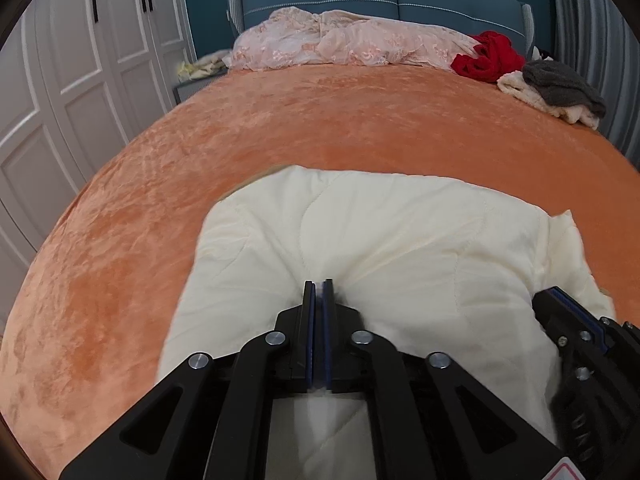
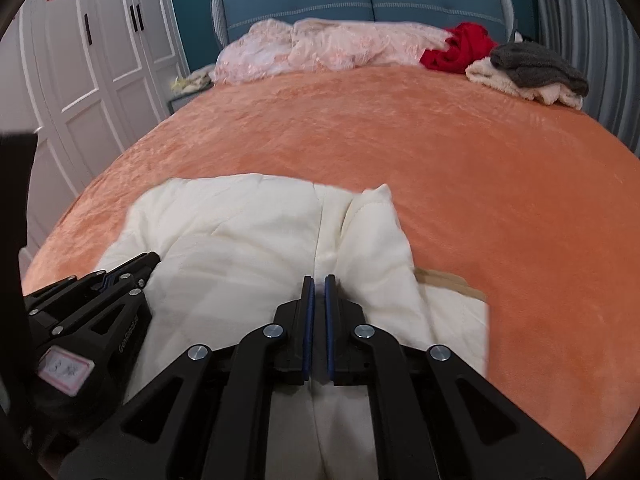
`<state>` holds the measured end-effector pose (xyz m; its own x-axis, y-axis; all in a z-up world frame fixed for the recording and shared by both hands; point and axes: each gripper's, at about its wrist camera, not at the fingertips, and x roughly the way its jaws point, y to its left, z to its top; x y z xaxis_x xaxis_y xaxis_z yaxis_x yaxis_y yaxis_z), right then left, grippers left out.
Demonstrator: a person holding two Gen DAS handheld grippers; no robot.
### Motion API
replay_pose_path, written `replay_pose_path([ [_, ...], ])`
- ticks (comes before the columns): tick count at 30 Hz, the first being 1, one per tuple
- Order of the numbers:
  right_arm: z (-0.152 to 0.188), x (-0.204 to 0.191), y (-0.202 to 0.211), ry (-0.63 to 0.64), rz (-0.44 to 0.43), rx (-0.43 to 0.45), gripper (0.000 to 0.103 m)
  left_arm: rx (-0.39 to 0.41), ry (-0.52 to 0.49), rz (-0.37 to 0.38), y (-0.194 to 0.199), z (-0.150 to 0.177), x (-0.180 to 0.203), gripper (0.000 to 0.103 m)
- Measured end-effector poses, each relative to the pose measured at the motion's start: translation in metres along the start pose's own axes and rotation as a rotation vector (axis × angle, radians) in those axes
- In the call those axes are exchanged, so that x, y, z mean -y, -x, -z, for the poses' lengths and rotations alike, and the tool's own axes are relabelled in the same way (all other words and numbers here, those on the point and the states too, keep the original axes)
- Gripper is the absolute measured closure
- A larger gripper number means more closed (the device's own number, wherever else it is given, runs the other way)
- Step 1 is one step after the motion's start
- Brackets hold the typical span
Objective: Fold large clothes
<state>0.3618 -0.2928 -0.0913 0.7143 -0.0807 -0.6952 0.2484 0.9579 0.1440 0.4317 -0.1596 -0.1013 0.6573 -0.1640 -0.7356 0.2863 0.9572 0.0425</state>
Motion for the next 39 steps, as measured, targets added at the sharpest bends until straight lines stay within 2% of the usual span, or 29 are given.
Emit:
replay_pose_path([
  [2,0.005,0.002,0.025,0.0,-0.034,-0.024,0.094,-0.02,0.019,0.052,0.023,0.005,-0.017,0.08],
  [4,0.019,0.005,0.055,0.023,-0.055,-0.054,0.094,-0.025,0.019,0.064,0.047,0.015,-0.029,0.075],
  [6,0.036,0.01,0.068,0.034,-0.061,-0.112,0.094,-0.041,0.02,0.075,0.066,0.03,-0.039,0.075],
  [8,0.058,0.014,0.072,0.076,-0.017,-0.167,0.094,-0.076,0.012,0.071,0.077,0.047,-0.045,0.074],
  [11,0.065,0.019,0.076,0.08,0.019,-0.178,0.088,-0.096,-0.024,0.028,0.086,0.069,-0.046,0.07],
  [12,0.062,0.02,0.082,0.055,0.045,-0.182,0.083,-0.107,-0.029,0.012,0.09,0.075,-0.047,0.07],
  [15,0.06,0.018,0.104,0.004,0.08,-0.178,0.082,-0.143,0.021,0.022,0.102,0.081,-0.054,0.071],
  [20,0.085,0.008,0.137,0.025,0.049,-0.194,0.082,-0.159,0.038,0.042,0.139,0.095,-0.055,0.072],
  [25,0.113,0.012,0.126,0.014,0.053,-0.263,0.083,-0.168,0.004,0.031,0.158,0.111,-0.04,0.072],
  [28,0.127,0.033,0.109,-0.063,0.124,-0.343,0.081,-0.196,0.002,-0.001,0.15,0.117,-0.037,0.072],
  [29,0.128,0.038,0.114,-0.095,0.117,-0.346,0.081,-0.212,0.005,-0.022,0.148,0.119,-0.04,0.072],
  [31,0.128,0.043,0.135,-0.122,0.075,-0.312,0.081,-0.204,0.025,-0.015,0.155,0.12,-0.046,0.072],
  [33,0.126,0.037,0.158,-0.071,0.082,-0.266,0.081,-0.186,0.029,-0.014,0.165,0.12,-0.049,0.072],
  [35,0.125,0.031,0.176,-0.034,0.086,-0.231,0.073,-0.166,0.015,-0.016,0.179,0.121,-0.047,0.072],
  [36,0.126,0.027,0.188,-0.023,0.081,-0.21,0.062,-0.155,0.01,-0.017,0.186,0.122,-0.045,0.071],
  [37,0.127,0.025,0.194,-0.022,0.077,-0.197,0.055,-0.146,0.007,-0.018,0.193,0.124,-0.043,0.068],
  [39,0.131,0.019,0.211,-0.026,0.062,-0.172,0.053,-0.132,0.002,-0.011,0.207,0.129,-0.039,0.054],
])
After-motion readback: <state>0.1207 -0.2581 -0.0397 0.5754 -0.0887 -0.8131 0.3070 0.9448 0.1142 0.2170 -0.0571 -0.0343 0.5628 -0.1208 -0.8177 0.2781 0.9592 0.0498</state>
